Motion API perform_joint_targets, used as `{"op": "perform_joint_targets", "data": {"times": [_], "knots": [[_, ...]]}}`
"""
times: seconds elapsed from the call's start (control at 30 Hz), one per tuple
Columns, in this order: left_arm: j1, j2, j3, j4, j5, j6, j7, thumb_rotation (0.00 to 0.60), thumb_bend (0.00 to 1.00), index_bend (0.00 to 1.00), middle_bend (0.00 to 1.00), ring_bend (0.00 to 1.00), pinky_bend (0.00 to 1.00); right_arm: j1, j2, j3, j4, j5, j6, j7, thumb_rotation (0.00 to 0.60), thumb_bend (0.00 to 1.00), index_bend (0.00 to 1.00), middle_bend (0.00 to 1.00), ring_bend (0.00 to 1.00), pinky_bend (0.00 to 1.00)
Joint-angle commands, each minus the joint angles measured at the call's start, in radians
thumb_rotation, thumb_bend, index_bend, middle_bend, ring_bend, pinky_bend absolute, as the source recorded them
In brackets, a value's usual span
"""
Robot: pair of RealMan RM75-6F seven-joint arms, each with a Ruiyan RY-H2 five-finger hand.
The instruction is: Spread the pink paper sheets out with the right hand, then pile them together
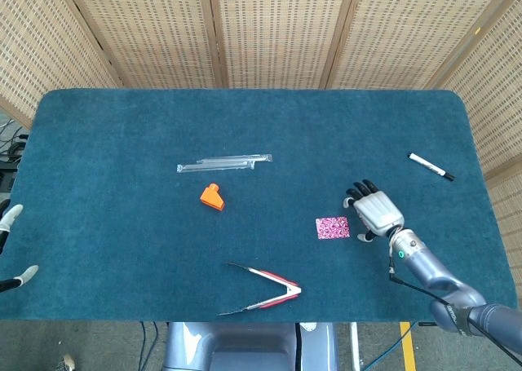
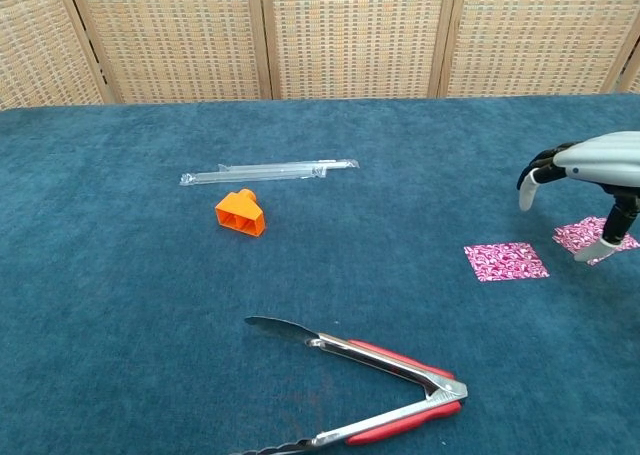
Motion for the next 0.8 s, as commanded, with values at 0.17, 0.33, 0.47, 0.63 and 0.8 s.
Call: {"op": "perform_joint_targets", "data": {"times": [0.17,0.33,0.47,0.63,0.8], "knots": [[0.0,-0.001,0.001,0.016,0.003,-0.001,-0.02,0.6,0.02,0.0,0.0,0.0,0.0,0.003,-0.061,0.024,-0.027,0.074,0.014,-0.094,0.6,0.2,0.27,0.15,0.0,0.0],[0.001,-0.003,0.004,0.027,0.001,-0.004,-0.033,0.6,0.02,0.0,0.0,0.0,0.0,0.009,-0.102,0.03,0.002,0.092,0.019,-0.118,0.6,0.2,0.27,0.15,0.0,0.0],[0.002,-0.005,0.004,0.033,0.0,-0.004,-0.038,0.6,0.02,0.0,0.0,0.0,0.0,0.013,-0.126,0.032,0.023,0.096,0.02,-0.125,0.6,0.2,0.27,0.15,0.0,0.0],[0.001,-0.005,0.004,0.036,0.0,-0.005,-0.04,0.6,0.02,0.0,0.0,0.0,0.0,0.015,-0.146,0.03,0.049,0.09,0.024,-0.129,0.6,0.2,0.27,0.15,0.0,0.0],[0.0,-0.005,0.004,0.035,0.0,-0.008,-0.039,0.6,0.02,0.0,0.0,0.0,0.0,0.011,-0.155,0.023,0.061,0.08,0.028,-0.123,0.6,0.2,0.27,0.15,0.0,0.0]]}}
